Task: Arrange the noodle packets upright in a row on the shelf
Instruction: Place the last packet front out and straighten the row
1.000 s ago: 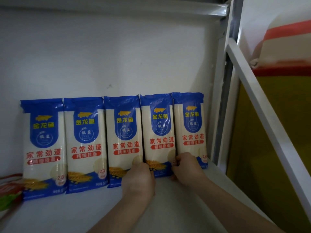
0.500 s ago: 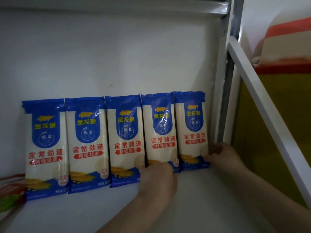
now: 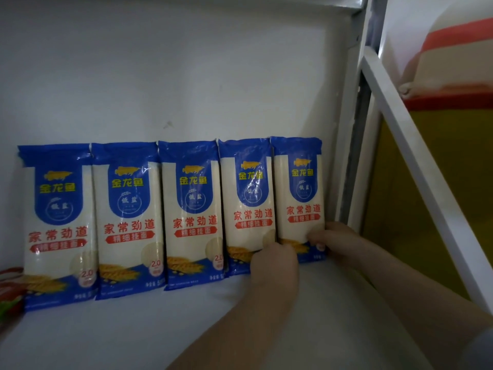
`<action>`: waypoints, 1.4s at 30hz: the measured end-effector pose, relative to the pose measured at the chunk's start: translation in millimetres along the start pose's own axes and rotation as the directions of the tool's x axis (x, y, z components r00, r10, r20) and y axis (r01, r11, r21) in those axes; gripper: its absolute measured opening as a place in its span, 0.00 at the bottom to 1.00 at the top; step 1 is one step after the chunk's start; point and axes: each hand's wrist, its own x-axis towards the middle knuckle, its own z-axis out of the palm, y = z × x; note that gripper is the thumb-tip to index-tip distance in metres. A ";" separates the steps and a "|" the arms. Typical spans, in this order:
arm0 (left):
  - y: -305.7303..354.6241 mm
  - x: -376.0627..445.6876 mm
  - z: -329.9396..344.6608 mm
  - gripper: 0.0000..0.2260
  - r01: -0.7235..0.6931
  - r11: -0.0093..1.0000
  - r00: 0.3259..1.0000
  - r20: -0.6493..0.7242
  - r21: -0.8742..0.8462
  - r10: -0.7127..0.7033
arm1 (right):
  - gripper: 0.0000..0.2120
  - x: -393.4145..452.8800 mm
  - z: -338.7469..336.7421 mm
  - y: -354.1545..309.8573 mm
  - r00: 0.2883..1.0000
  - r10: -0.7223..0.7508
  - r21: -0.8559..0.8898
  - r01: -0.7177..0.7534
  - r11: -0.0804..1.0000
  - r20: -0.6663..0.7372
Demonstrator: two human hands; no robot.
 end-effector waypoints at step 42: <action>-49.6 -27.6 -6.2 0.07 -0.044 0.993 0.992 -0.116 0.109 0.057 | 0.13 5.1 2.0 -5.3 0.998 0.008 -0.255 0.007 0.967 0.055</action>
